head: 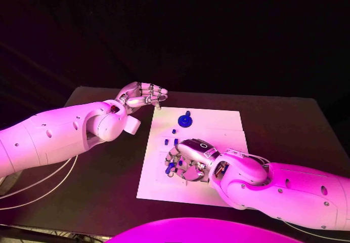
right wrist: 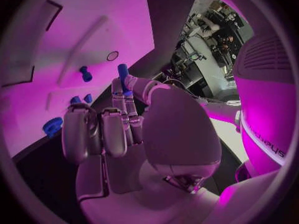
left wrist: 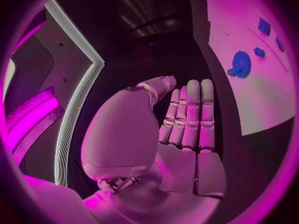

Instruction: Assemble the parts on the task board

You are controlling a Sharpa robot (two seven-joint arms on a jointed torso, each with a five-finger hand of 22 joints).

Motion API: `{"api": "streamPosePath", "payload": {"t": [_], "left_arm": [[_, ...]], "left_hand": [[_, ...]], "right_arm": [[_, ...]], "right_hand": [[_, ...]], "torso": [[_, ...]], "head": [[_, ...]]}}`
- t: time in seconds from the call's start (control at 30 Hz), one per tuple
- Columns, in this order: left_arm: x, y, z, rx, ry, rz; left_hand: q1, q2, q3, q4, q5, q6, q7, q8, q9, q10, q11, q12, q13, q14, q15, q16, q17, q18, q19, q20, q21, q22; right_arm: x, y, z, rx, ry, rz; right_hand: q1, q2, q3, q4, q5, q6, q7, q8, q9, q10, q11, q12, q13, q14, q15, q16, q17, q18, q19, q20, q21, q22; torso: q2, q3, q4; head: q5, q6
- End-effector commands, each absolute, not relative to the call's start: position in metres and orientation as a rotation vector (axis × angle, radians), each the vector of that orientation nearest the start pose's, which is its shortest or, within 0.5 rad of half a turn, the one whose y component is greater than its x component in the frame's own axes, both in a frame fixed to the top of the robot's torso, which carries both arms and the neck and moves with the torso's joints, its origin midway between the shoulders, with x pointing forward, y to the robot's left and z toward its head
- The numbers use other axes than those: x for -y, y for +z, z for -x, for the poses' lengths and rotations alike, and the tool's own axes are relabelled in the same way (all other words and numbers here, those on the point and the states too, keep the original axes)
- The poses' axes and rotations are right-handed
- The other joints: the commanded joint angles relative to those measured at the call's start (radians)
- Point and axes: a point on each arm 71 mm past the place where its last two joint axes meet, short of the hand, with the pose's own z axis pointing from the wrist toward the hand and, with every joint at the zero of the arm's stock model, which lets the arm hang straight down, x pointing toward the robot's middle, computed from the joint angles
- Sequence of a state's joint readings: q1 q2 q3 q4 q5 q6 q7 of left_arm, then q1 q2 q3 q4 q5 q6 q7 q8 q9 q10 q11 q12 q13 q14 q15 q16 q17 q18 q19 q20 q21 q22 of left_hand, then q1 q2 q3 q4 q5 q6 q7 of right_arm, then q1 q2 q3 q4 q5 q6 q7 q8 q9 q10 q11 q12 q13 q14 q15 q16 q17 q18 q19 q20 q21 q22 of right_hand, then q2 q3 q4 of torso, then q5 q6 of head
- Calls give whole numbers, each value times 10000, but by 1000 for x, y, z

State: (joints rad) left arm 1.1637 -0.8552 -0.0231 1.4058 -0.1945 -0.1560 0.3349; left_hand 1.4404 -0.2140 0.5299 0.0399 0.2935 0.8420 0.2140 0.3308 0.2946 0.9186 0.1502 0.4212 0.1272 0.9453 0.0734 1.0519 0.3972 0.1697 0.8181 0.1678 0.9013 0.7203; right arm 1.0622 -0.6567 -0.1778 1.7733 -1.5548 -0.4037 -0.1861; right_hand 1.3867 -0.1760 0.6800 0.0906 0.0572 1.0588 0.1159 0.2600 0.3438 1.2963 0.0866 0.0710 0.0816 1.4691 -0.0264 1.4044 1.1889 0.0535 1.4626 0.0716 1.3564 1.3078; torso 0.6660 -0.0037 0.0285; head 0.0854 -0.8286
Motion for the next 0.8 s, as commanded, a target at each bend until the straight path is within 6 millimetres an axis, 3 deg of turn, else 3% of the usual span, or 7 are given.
{"api": "streamPosePath", "payload": {"t": [0.03,0.8], "left_arm": [[-238,-198,-500,-15650,-15069,9548],[-240,-198,-500,-15668,-15026,9574]], "left_hand": [[-26,96,-30,-22,1,-65,4,52,7,-62,-4,51,-15,-55,4,-49,-9,139,-41,-16,-52,-13],[-34,97,-38,-21,0,-72,5,58,6,-69,-3,59,-19,-59,6,-50,-15,138,-42,-15,-58,-15]], "right_arm": [[50,-252,-355,-17738,10041,4072],[50,-259,-357,-18023,8967,4697]], "right_hand": [[-6,123,29,-52,41,54,48,49,641,447,-390,-11,10,333,-59,27,-13,-126,608,-61,69,1756],[-31,124,46,-80,55,44,55,52,653,448,-385,-13,14,336,-53,35,4,-132,615,-58,99,1771]], "torso": [[-3,-1,-2],[-3,-5,2]], "head": [[-6,-33],[-2,-86]]}}
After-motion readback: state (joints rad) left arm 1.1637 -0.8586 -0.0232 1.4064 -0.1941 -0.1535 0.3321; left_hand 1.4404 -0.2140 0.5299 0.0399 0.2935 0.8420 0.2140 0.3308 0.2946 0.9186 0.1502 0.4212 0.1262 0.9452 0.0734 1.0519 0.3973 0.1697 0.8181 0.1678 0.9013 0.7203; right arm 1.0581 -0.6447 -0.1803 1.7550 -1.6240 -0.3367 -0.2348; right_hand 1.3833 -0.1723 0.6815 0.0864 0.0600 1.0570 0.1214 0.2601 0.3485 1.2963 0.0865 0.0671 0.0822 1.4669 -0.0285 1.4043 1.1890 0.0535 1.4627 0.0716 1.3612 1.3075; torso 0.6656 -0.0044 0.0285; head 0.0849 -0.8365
